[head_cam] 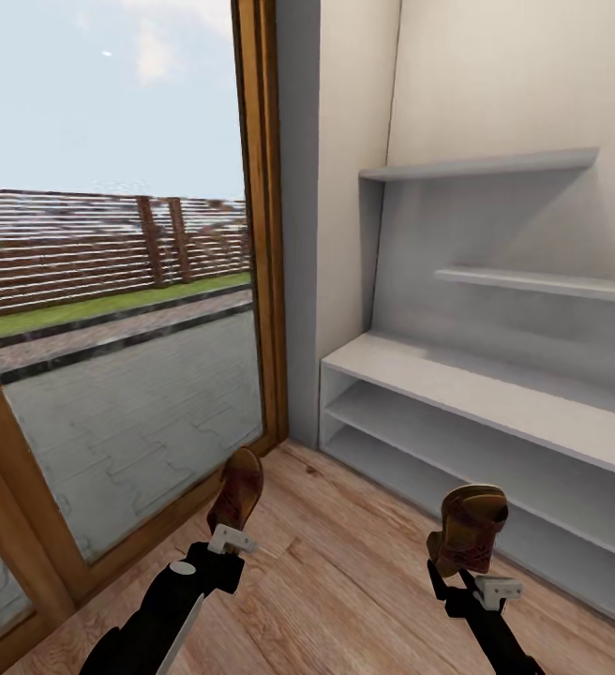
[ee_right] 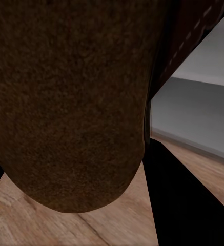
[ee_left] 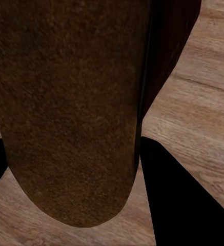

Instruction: Pick up the two gym shoes and the two sandals from the corridor floor and place them onto the hallstand (shoe rack) in the corridor, making sure they are on the rack and not on the floor. Arrange them so the two gym shoes are next to each other and the two sandals are next to each other.

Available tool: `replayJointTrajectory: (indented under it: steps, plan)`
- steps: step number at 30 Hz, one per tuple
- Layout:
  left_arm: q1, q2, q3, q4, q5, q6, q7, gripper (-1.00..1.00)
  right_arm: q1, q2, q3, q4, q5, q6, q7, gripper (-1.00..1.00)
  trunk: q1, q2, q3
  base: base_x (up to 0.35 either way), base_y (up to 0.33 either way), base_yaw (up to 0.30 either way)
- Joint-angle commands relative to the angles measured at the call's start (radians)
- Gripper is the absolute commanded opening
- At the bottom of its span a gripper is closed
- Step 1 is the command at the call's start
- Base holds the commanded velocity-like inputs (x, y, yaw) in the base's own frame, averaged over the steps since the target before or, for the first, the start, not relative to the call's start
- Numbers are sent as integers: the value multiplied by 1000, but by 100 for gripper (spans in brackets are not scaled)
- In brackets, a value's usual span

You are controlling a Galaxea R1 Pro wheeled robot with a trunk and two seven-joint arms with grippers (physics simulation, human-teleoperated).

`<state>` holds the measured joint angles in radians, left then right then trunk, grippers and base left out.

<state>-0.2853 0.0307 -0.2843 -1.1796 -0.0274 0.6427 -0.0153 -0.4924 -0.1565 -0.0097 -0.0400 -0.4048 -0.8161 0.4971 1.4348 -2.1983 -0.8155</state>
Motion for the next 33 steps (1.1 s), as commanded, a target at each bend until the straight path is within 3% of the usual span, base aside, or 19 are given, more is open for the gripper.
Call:
replayJointTrajectory:
  steps: [1,21,33]
  plan:
    - [0,0,0,0,-3,0,-2,-100,0,0,0,0,0,0,0,-100,0,0,0,238,233,0]
    - [0,0,0,0,-3,0,-2,-100,0,0,0,0,0,0,0,-100,0,0,0,110,89,-3]
    - [0,0,-1,0,-3,0,-2,-100,0,0,0,0,0,0,0,-100,0,0,0,229,220,-253]
